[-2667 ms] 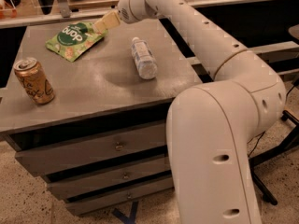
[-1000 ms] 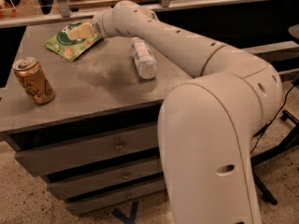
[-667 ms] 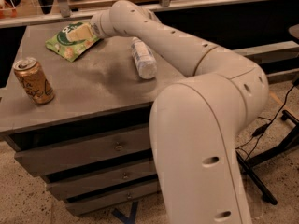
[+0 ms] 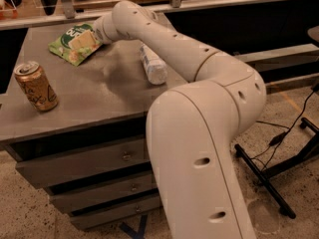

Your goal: Move green rice chip bag near orange can

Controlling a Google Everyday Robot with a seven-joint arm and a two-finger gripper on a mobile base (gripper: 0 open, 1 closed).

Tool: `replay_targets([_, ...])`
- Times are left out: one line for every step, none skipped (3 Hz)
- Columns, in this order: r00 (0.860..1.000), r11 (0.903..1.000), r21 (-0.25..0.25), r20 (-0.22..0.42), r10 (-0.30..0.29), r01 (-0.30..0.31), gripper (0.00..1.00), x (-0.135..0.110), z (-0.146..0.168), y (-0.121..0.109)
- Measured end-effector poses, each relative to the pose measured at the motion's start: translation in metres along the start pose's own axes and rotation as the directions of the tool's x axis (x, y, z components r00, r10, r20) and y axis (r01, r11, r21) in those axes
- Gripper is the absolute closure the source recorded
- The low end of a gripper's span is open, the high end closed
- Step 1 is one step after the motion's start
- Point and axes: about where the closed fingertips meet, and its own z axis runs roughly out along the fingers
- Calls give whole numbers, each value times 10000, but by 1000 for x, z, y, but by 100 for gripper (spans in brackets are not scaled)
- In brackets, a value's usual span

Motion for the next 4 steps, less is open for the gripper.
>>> replay_targets([9995, 10000, 51, -303, 80, -79, 0, 8, 7, 1])
replay_targets([9972, 9998, 153, -733, 140, -129, 0, 22, 14, 4])
replay_targets([9950, 9993, 374, -998, 48, -11, 18, 29, 16, 3])
replay_targets([9938, 9985, 536, -1107, -56, 116, 42, 32, 16, 3])
